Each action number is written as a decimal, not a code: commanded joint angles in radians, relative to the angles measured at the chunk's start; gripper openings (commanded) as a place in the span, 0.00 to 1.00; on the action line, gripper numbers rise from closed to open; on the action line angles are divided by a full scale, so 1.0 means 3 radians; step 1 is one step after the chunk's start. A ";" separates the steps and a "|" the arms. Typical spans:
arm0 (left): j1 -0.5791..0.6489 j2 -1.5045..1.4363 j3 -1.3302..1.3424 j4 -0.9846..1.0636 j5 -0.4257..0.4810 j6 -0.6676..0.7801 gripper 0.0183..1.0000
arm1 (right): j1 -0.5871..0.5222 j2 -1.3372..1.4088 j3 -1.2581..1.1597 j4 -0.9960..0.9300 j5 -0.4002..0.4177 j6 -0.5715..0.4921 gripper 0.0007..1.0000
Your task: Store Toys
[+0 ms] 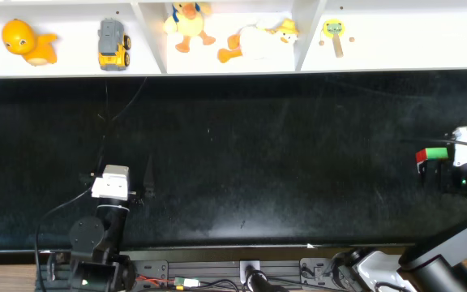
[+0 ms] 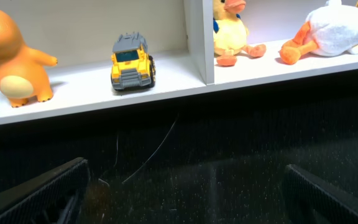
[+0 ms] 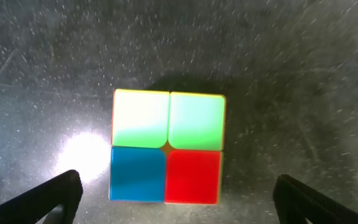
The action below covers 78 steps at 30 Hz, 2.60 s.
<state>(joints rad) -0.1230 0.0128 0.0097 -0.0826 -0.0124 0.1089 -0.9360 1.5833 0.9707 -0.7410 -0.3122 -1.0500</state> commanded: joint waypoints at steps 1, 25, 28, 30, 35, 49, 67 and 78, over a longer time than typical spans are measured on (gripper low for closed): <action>-0.0015 -0.0034 -0.0005 -0.0008 -0.0018 0.0061 1.00 | 0.0011 0.0039 -0.0094 0.0095 -0.0034 0.0094 1.00; -0.0015 -0.0034 -0.0005 -0.0008 -0.0018 0.0061 1.00 | 0.0224 0.0188 -0.0188 0.0359 -0.0238 0.0303 0.52; -0.0015 -0.0034 -0.0005 -0.0008 -0.0018 0.0061 1.00 | 0.0228 0.0126 -0.0182 0.0412 -0.0228 0.0418 0.51; -0.0015 -0.0034 -0.0005 -0.0008 -0.0018 0.0061 1.00 | 0.0230 0.0039 -0.0145 0.0418 -0.0226 0.0473 0.51; -0.0015 -0.0034 -0.0005 -0.0008 -0.0018 0.0061 1.00 | 0.0282 -0.0134 0.0102 0.0394 -0.0178 0.0627 0.51; -0.0015 -0.0034 -0.0005 -0.0008 -0.0018 0.0061 1.00 | 0.0844 0.0251 0.1293 0.0144 -0.0178 0.0996 0.51; -0.0015 -0.0034 -0.0005 -0.0008 -0.0018 0.0061 1.00 | 0.1470 0.1400 0.2726 -0.0140 -0.0175 0.1484 0.52; -0.0015 -0.0034 -0.0005 -0.0008 -0.0018 0.0061 1.00 | 0.1558 0.1560 0.2811 -0.0132 -0.0095 0.1509 0.54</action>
<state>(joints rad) -0.1230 0.0132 0.0097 -0.0822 -0.0124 0.1089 -0.4671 2.0396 1.7840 -0.7860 -0.3424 -0.6060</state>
